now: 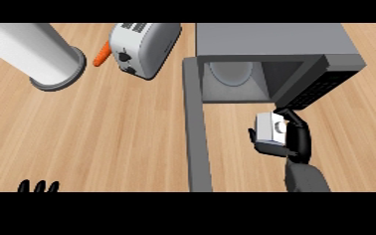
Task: Pick up the milk, place it into the microwave and close the microwave
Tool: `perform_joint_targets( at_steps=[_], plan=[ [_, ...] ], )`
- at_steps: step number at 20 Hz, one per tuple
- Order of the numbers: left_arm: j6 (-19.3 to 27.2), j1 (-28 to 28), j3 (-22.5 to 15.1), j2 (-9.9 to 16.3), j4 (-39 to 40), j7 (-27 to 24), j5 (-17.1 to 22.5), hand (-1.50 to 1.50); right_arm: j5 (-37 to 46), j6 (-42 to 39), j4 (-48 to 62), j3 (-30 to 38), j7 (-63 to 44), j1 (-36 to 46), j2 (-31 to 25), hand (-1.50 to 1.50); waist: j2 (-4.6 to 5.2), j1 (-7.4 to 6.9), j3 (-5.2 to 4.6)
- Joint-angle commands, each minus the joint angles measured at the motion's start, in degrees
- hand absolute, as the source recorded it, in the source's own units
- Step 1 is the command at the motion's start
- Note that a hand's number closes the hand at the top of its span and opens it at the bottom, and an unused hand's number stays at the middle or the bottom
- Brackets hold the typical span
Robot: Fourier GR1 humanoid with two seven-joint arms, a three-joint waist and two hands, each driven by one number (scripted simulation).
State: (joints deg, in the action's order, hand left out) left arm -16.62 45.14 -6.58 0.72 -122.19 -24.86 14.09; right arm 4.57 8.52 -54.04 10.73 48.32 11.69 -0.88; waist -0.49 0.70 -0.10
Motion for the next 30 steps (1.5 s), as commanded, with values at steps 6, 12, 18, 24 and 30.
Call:
perform_joint_targets(
  at_steps=[6,12,18,24,30],
  plan=[
    [-1.78,3.75,1.77,0.43,-0.17,-3.72,1.12,-1.5,-3.1,-7.77,-30.24,-8.38,-14.67,-17.38,0.7,1.5,0.1,-0.38,0.02],
    [-1.09,3.61,2.77,1.32,-3.12,-0.41,2.99,-1.5,-12.98,-6.46,-36.36,-15.12,-17.45,-18.85,0.86,1.5,0.35,-0.87,0.1],
    [-0.95,1.04,3.92,0.79,-1.0,0.13,4.1,-1.5,-6.75,3.84,-32.34,-19.25,-19.54,-11.12,0.87,1.5,0.5,-1.21,0.11],
    [0.65,-1.48,4.63,0.17,-0.82,2.88,4.79,-1.5,-5.44,5.5,-27.63,-17.6,-24.43,-3.08,0.62,1.5,0.53,-1.02,0.11],
    [-3.52,0.57,8.35,2.8,0.55,0.23,7.07,-1.5,-3.93,14.44,-9.35,-16.01,-24.64,9.55,0.88,1.5,0.77,-2.07,0.14]
  ],
)
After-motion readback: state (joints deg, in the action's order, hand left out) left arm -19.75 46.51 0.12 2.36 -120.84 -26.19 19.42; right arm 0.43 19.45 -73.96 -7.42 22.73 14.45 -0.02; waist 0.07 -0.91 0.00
